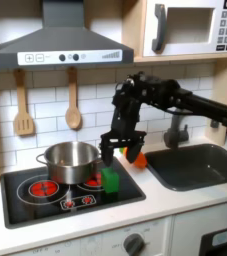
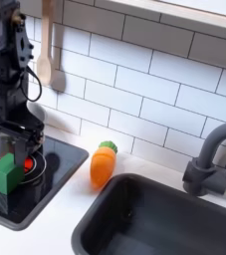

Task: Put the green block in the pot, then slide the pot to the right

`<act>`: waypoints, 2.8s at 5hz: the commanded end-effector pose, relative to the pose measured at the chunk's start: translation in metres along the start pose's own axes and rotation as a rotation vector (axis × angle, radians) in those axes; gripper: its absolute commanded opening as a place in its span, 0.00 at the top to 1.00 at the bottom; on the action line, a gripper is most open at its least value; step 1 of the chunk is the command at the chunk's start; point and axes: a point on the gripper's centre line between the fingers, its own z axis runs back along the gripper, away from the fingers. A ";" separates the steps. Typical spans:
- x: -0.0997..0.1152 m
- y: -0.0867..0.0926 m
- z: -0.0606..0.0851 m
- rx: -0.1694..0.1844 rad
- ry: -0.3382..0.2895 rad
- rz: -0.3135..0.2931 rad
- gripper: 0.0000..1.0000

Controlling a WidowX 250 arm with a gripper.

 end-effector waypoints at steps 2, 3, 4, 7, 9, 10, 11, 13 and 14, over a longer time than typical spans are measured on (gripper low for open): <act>0.013 -0.002 -0.027 -0.009 0.037 -0.013 0.00; 0.014 -0.001 -0.034 0.001 0.052 -0.016 0.00; 0.015 0.000 -0.044 -0.003 0.077 -0.002 0.00; 0.017 -0.001 -0.070 -0.019 0.138 -0.030 0.00; 0.018 -0.005 -0.080 -0.045 0.163 -0.049 0.00; 0.019 -0.006 -0.080 -0.051 0.161 -0.047 0.00; 0.021 -0.007 -0.078 -0.056 0.153 -0.049 0.00; 0.021 -0.008 -0.076 -0.065 0.144 -0.056 1.00; 0.021 -0.008 -0.075 -0.058 0.139 -0.061 1.00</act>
